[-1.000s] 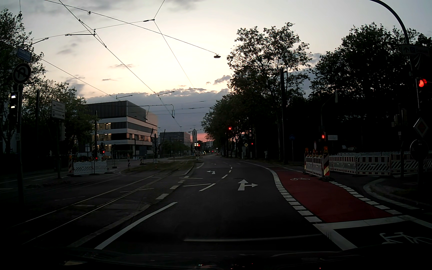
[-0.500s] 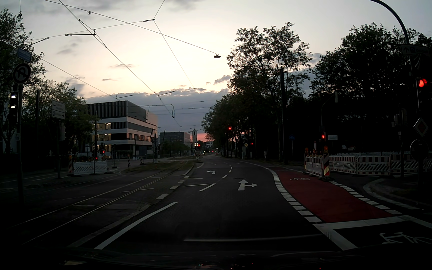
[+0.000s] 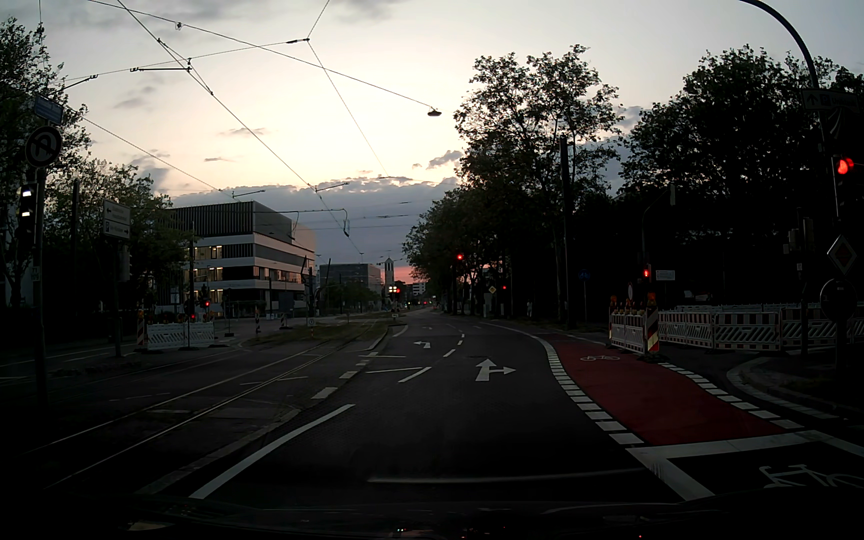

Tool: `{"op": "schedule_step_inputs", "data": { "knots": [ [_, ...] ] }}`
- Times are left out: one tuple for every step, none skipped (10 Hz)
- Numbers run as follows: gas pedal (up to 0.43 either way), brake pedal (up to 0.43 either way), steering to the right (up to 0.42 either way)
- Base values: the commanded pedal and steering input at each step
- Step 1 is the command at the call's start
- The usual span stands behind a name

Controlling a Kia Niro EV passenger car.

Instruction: Follow the waypoints while adhering to traffic rules and regulations

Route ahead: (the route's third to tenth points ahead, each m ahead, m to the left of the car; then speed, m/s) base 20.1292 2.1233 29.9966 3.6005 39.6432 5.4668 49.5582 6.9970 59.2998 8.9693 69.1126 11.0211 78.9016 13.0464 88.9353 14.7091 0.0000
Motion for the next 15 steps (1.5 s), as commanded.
{"op": "schedule_step_inputs", "data": {
  "knots": [
    [0.000, 0.244, 0.034],
    [0.000, 0.244, 0.034],
    [0.000, 0.244, 0.034],
    [0.000, 0.244, 0.034],
    [0.000, 0.244, 0.034],
    [0.000, 0.244, 0.034],
    [0.000, 0.244, 0.034],
    [0.000, 0.244, 0.034],
    [0.000, 0.244, 0.034],
    [0.000, 0.244, 0.034],
    [0.000, 0.244, 0.034],
    [0.000, 0.244, 0.034],
    [0.000, 0.244, 0.034],
    [0.000, 0.244, 0.034],
    [0.000, 0.244, 0.034]
  ]
}}
